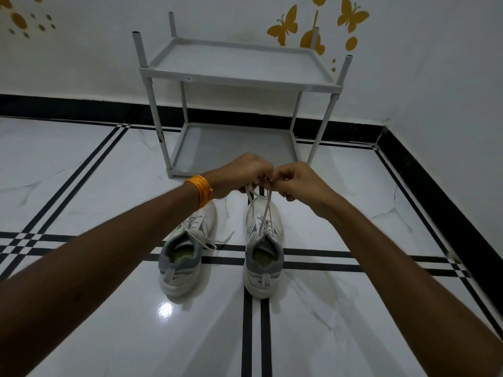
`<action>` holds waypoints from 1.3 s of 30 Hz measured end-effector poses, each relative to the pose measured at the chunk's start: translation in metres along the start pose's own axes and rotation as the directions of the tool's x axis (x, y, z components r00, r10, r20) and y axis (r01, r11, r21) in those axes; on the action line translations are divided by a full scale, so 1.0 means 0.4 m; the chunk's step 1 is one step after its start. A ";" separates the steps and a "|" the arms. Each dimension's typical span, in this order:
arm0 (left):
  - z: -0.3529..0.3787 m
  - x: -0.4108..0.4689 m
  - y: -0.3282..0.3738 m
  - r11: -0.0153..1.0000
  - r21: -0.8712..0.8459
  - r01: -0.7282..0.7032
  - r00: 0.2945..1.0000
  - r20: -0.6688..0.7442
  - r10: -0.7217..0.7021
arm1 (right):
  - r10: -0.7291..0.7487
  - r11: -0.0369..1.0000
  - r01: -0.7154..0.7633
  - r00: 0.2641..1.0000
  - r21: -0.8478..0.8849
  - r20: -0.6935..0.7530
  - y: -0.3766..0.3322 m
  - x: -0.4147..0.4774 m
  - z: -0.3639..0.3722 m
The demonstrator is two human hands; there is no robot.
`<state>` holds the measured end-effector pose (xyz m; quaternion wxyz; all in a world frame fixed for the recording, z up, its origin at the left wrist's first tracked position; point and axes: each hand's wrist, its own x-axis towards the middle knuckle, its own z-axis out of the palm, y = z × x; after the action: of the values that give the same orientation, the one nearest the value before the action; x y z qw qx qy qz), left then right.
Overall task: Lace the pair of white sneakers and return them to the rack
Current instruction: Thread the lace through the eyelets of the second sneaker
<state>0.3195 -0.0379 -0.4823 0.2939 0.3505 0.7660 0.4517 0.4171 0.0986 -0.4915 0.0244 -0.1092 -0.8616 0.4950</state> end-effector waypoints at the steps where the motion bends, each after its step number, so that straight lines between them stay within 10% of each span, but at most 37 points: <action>1: -0.002 0.000 -0.002 0.999 -0.042 0.012 1.000 0.000 -0.012 | -0.026 1.000 0.026 0.999 0.004 -0.044 0.003 0.000 -0.003; 7: -0.029 0.002 -0.039 0.971 -0.227 0.077 0.989 0.138 -0.047 | -0.060 0.976 0.112 0.963 0.186 -0.262 -0.042 -0.013 -0.026; 13: 0.060 0.012 -0.037 0.939 0.312 -0.144 0.966 -0.163 0.202 | -0.151 0.923 0.200 0.974 0.328 -0.167 -0.152 0.023 0.002; 17: 0.061 0.014 -0.047 0.803 0.549 -0.231 0.801 -0.362 0.478 | 0.058 0.853 0.098 0.958 0.512 -0.280 -0.098 0.057 -0.018; 23: 0.059 -0.021 -0.065 0.567 0.736 -0.371 0.736 -0.139 0.662 | 0.536 0.439 -0.260 0.844 0.860 -0.018 0.026 0.088 0.010; 25: 0.063 -0.013 -0.066 0.735 0.595 -0.326 0.828 -0.195 0.525 | 0.576 0.430 -0.338 0.817 0.837 0.034 0.062 0.092 0.032; 27: 0.046 -0.007 -0.039 0.982 0.176 -0.062 0.977 -0.189 0.096 | 0.596 0.578 -0.436 0.803 0.690 0.007 0.089 0.081 0.048; 30: 0.019 -0.003 -0.010 0.895 -0.272 0.353 0.936 0.080 -0.344 | 0.528 0.815 -0.436 0.830 0.383 -0.179 0.100 0.054 0.045; 35: 0.020 0.016 -0.014 0.769 -0.518 0.374 0.924 0.132 -0.360 | 0.130 0.984 -0.111 0.982 0.138 -0.139 0.001 0.000 0.001; 39: 0.027 0.022 -0.024 0.794 -0.517 0.320 0.942 0.085 -0.325 | 0.079 0.996 -0.079 0.997 -0.049 0.006 -0.011 -0.014 0.002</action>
<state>0.3203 -0.0289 -0.4966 0.4474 0.1195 0.6634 0.5878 0.4218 0.0943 -0.4877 -0.0015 -0.1417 -0.8685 0.4749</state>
